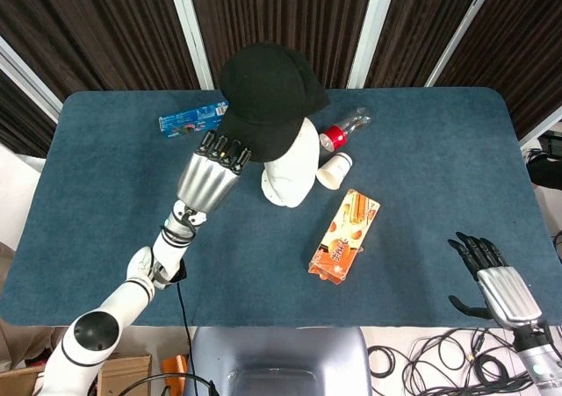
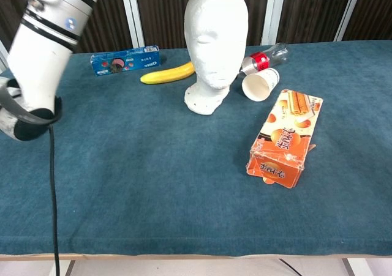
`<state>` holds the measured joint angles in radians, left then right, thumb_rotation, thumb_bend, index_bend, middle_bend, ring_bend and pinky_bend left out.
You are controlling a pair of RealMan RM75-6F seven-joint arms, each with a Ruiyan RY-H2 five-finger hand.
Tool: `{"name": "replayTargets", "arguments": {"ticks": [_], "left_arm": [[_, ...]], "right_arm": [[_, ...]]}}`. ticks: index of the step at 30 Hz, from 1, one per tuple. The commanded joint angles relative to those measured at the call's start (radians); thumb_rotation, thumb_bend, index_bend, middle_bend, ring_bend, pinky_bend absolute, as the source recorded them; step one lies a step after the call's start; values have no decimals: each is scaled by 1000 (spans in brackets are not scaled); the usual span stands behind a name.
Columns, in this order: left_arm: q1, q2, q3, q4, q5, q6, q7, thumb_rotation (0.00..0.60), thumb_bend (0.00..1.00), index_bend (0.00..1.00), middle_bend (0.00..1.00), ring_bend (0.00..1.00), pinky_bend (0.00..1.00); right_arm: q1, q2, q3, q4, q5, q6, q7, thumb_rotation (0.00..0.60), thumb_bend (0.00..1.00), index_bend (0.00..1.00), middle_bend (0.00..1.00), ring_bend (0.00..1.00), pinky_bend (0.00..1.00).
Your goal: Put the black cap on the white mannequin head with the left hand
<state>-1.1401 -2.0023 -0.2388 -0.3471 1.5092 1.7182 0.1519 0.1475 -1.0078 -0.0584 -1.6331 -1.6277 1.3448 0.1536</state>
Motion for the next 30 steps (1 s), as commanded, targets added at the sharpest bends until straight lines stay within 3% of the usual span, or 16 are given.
{"name": "replayTargets", "arguments": {"ticks": [1, 19, 25, 28, 30], "left_arm": [[-18, -45, 14, 39, 5, -32, 0, 600, 608, 769, 765, 661, 631], [37, -138, 86, 98, 33, -52, 3, 600, 609, 770, 769, 667, 619], [60, -159, 105, 108, 42, -48, -10, 600, 590, 768, 778, 670, 567], [73, -166, 111, 114, 44, -46, -15, 600, 529, 698, 754, 647, 550], [77, -167, 114, 116, 45, -45, -13, 600, 477, 580, 687, 596, 525]], "right_arm": [[-2, 7, -6, 7, -15, 10, 21, 600, 177, 0, 0, 0, 0], [-9, 17, -14, 20, -42, 39, 59, 600, 175, 0, 0, 0, 0], [-8, 17, -16, 22, -44, 36, 61, 600, 176, 0, 0, 0, 0], [-10, 19, -17, 23, -45, 40, 64, 600, 176, 0, 0, 0, 0], [-11, 19, -16, 23, -44, 42, 65, 600, 176, 0, 0, 0, 0]]}}
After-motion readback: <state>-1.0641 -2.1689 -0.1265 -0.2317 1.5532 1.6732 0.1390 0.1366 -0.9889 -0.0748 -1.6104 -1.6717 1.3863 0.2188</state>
